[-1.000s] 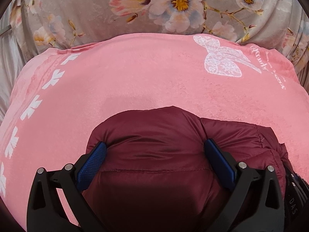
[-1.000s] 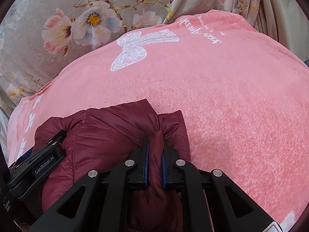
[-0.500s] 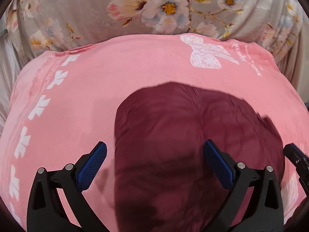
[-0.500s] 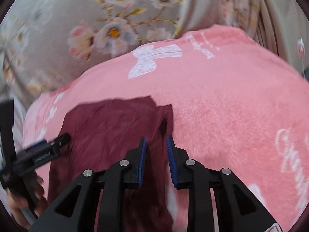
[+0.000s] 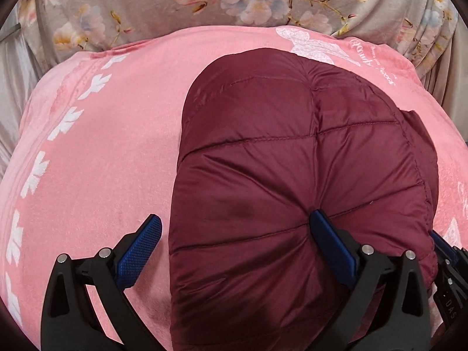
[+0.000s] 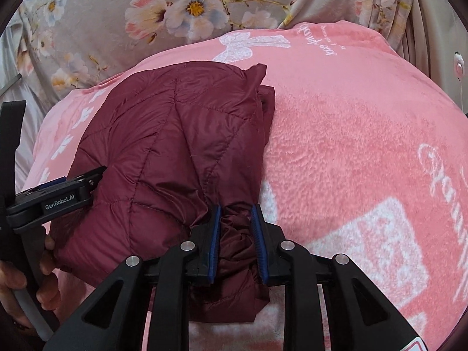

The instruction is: Fold large clothes

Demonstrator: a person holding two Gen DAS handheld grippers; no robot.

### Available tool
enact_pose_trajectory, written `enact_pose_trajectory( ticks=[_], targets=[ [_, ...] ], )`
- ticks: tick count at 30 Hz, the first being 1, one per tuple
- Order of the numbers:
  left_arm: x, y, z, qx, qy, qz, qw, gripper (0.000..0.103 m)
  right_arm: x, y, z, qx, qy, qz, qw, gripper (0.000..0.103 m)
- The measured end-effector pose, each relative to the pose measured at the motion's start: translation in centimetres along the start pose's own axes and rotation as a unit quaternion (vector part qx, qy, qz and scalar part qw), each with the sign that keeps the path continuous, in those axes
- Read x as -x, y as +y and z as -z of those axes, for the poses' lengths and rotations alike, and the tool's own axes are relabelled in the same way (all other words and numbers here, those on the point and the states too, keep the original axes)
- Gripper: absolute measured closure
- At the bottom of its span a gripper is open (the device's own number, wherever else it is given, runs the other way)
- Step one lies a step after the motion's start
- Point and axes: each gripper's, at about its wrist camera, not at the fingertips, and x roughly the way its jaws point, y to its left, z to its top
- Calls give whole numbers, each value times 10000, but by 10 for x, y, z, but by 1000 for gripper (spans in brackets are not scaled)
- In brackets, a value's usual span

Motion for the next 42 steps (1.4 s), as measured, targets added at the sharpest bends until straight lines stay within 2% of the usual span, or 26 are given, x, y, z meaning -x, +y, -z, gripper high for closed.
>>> enact_pose_trajectory(
  ticks=[3,18,21,22,23,24,26,31,34,37,40,41,42],
  targets=[
    [-1,-4,2,-128,-119,-105,9998,5,-1,-2,4,-27,-55,-46,10000,81],
    [-6,-5,6,-75,-231,-120,9996,5,-3,-14,5,-292,-62,-317,9991,82],
    [-5,2,3,-29,-88,92,9999,5,3,-13,3,-254,76,-155,9995,82],
    [-4,10,1,55,64,290,9995,5,7,-11,2,-177,152,8,9997,75],
    [-3,17,0,135,180,424,9988,5,14,-10,1,-83,258,560,9981,43],
    [-2,28,0,274,337,574,9974,5,20,-12,1,-80,255,758,9968,29],
    [1,46,0,484,495,739,9949,5,32,-20,-3,-190,345,476,9981,30],
    [8,80,-17,989,570,885,9895,5,49,-40,-30,-714,96,-380,9967,30],
    [0,82,-32,1087,708,1273,9833,5,21,-50,-50,-1041,380,-1069,9881,28],
    [-18,76,-36,1116,966,1530,9771,5,-11,-53,-57,-1266,789,-1248,9809,27],
    [-39,74,-32,1350,1231,1861,9654,5,-34,-54,-55,-1508,1045,-1520,9712,27],
    [-46,74,-29,1516,1323,2105,9567,5,-41,-54,-53,-1622,1099,-1670,9663,25],
    [-49,72,-26,1614,1362,2199,9524,5,-44,-56,-51,-1710,1087,-1754,9634,22]
  ],
)
